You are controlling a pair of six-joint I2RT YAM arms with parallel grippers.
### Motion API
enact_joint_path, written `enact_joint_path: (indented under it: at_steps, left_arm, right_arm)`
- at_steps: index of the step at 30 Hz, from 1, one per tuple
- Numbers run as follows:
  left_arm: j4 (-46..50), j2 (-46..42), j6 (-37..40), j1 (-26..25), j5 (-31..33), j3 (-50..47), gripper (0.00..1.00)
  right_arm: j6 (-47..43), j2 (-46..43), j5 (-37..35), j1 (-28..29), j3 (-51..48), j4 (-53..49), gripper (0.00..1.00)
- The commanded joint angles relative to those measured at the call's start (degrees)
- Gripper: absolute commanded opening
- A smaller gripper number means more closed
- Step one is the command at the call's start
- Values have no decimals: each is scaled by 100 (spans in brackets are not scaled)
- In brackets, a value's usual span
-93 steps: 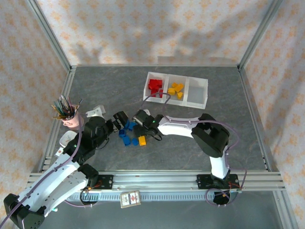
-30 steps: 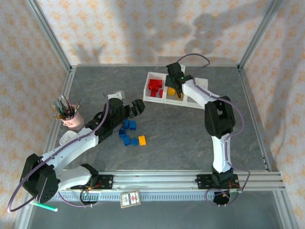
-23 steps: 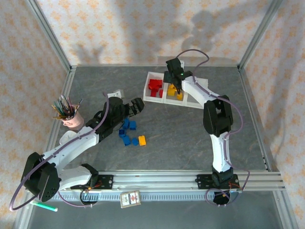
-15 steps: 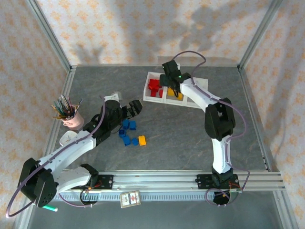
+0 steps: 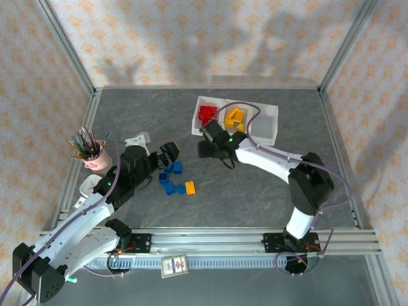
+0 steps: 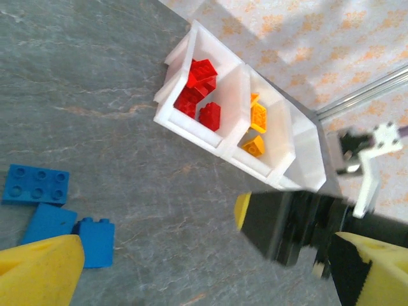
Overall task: Sort the legos into containers by color
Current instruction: Pick up the lego from the bottom-center of the table.
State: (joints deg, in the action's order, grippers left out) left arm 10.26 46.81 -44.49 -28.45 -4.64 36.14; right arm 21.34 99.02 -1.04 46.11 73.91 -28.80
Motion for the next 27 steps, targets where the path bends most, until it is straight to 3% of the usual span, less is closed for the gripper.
enact_joint_path:
  at_steps: [1, 7, 14, 27]
  left_arm:
    - [712, -291, 161, 41, 324, -21, 99]
    - [1079, -933, 97, 34, 568, -354, 99]
    - [1145, -1444, -92, 39, 605, -804, 99]
    - [1127, -1510, -104, 41, 553, -885, 99]
  right_arm:
    - [513, -49, 42, 517, -218, 119, 80]
    - [871, 371, -57, 1331, -274, 433, 77]
    - [1270, 653, -334, 1774, -441, 607, 72]
    - [1712, 829, -508, 1848, -709, 795, 59]
